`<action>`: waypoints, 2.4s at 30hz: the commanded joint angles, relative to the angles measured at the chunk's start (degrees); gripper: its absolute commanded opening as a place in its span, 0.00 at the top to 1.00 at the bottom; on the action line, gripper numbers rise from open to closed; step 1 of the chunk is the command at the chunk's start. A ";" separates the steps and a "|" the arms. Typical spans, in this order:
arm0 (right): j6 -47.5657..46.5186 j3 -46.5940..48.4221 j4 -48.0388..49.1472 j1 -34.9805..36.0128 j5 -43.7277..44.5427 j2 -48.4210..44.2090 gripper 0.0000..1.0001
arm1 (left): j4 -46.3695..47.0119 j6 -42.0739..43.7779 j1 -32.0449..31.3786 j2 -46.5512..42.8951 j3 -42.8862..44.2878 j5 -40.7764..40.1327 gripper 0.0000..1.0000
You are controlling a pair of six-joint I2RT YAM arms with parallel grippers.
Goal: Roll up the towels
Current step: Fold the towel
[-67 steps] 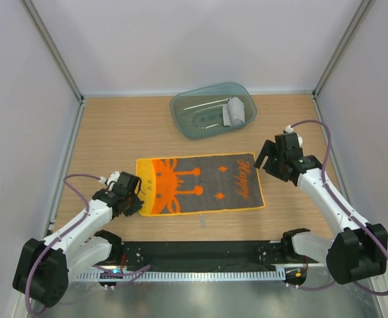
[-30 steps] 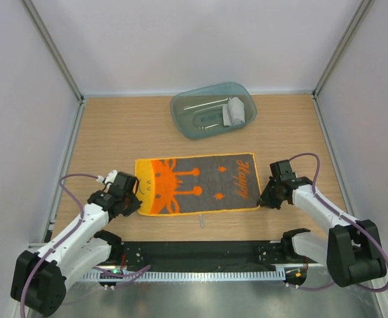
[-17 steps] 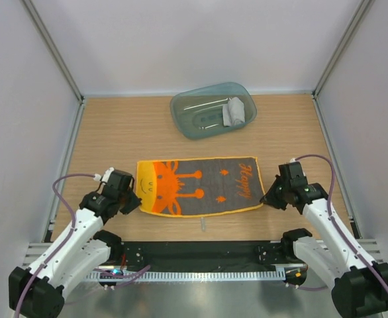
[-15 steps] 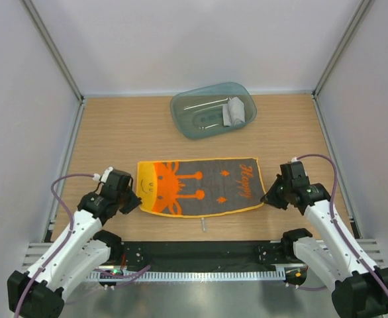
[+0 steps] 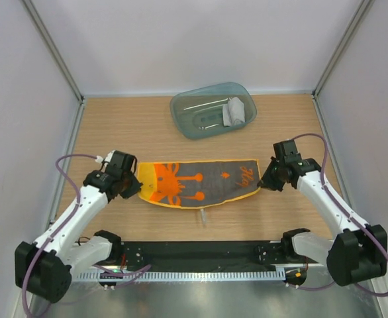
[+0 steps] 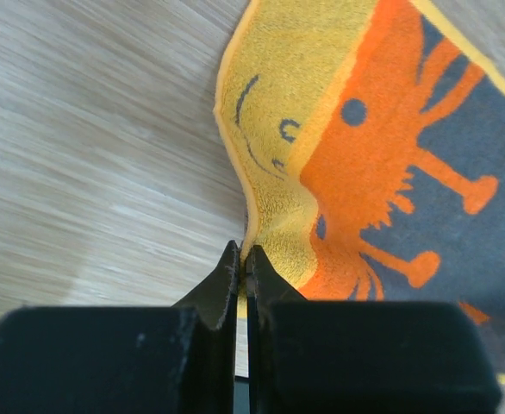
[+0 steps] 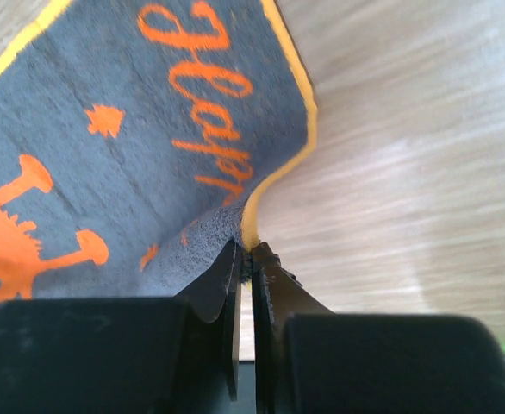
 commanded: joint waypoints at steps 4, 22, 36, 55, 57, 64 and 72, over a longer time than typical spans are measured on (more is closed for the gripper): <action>-2.97 7.18 6.42 -0.04 2.11 8.53 0.99 | 5.10 5.64 3.93 8.23 5.92 -1.06 1.00; -5.52 18.96 9.33 -2.15 0.97 25.41 0.99 | 6.68 11.80 8.69 30.21 19.72 1.14 1.00; -6.32 22.13 10.56 -4.17 -1.93 34.11 0.63 | 5.72 11.45 11.41 41.81 24.12 2.81 0.75; -7.98 17.48 9.94 -5.05 4.58 21.64 0.29 | 6.24 11.36 15.55 23.20 15.61 -2.37 0.34; -8.43 15.03 11.17 -5.05 3.87 20.32 0.29 | 9.04 11.19 14.93 21.00 11.66 -1.58 0.34; -8.25 14.31 13.99 -5.14 0.44 22.78 0.30 | 16.26 9.43 14.23 18.17 5.66 3.77 0.33; -8.16 16.07 15.04 -5.05 -0.79 25.94 0.30 | 18.54 8.11 13.96 21.51 6.89 4.66 0.34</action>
